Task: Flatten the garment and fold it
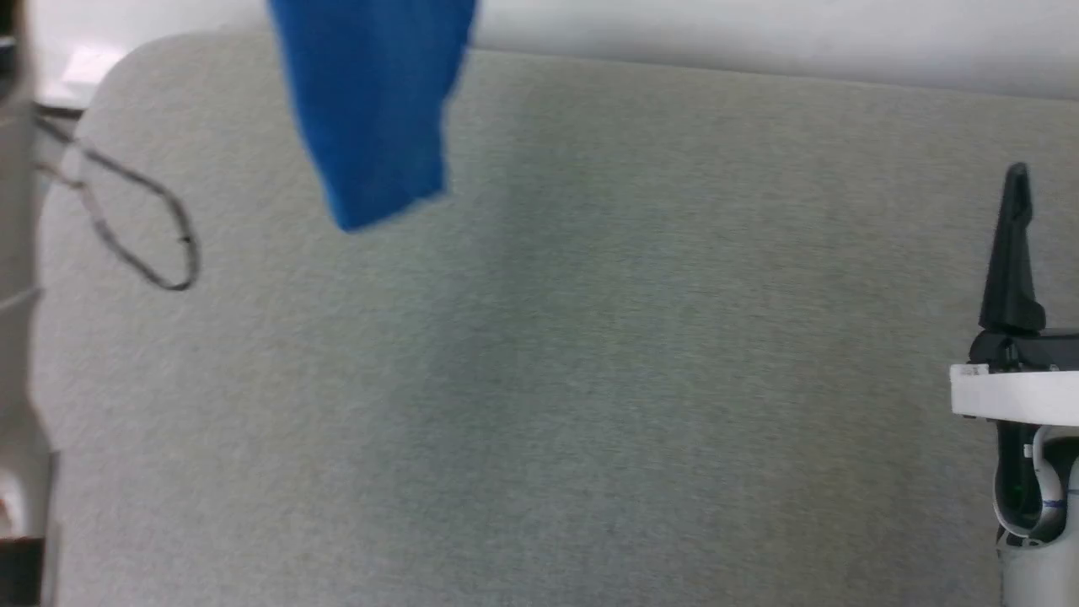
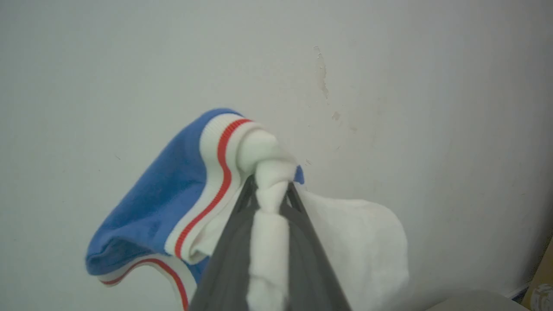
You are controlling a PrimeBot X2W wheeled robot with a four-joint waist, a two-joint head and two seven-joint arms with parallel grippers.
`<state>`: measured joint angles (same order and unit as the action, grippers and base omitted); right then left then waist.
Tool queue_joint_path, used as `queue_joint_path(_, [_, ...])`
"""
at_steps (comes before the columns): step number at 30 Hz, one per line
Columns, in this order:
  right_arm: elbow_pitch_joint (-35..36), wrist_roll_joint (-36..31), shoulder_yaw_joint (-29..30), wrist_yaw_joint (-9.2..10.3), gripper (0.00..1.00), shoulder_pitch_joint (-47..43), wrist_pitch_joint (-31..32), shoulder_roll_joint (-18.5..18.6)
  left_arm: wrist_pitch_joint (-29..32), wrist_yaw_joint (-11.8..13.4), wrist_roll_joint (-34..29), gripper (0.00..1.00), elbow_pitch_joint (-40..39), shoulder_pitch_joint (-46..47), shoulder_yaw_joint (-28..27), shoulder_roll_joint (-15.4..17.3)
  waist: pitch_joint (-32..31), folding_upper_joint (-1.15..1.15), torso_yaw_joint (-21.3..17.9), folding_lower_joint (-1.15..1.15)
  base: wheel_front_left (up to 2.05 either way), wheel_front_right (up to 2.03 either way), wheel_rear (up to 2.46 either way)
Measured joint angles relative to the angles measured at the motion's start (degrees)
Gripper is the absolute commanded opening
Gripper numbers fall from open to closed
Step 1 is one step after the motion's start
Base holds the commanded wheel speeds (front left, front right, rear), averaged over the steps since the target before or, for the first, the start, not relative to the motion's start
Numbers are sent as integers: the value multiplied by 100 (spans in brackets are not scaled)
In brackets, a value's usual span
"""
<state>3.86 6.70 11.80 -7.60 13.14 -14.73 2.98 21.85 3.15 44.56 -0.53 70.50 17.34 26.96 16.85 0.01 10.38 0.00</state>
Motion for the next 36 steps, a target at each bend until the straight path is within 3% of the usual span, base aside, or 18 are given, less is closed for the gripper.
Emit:
queue_joint_path(10, [93,190,419,0,100,-42,0,-2,196,114,-2,0,-102,89,814,-902,-132,0,-837,0,0,0,0])
queue_joint_path(17, [121,305,650,0,100,-153,-1,2,53,348,171,0,-225,-732,1295,-1549,-174,0,-1372,0,0,0,0])
queue_joint_path(22, [113,399,603,0,100,-173,-1,2,-285,383,-220,0,-20,-1608,1934,-1594,-161,0,-1621,0,0,0,0])
queue_joint_path(28, [65,492,436,0,100,-171,-1,0,-746,553,-552,0,1212,-2837,2468,-1489,-81,0,-1712,0,0,0,0])
queue_joint_path(34, [62,495,407,0,100,-169,-1,2,-1127,603,-563,0,2329,-3141,2460,-1527,16,0,-1647,1,0,0,0])
queue_joint_path(35, [60,494,411,0,100,-170,-1,1,-1206,593,-553,43,2417,-3141,2447,-1563,25,0,-1618,1,0,0,0])
queue_joint_path(36, [62,490,422,0,100,-170,-1,1,-1294,573,-506,100,2462,-3140,2413,-1619,32,0,-1586,1,0,0,0])
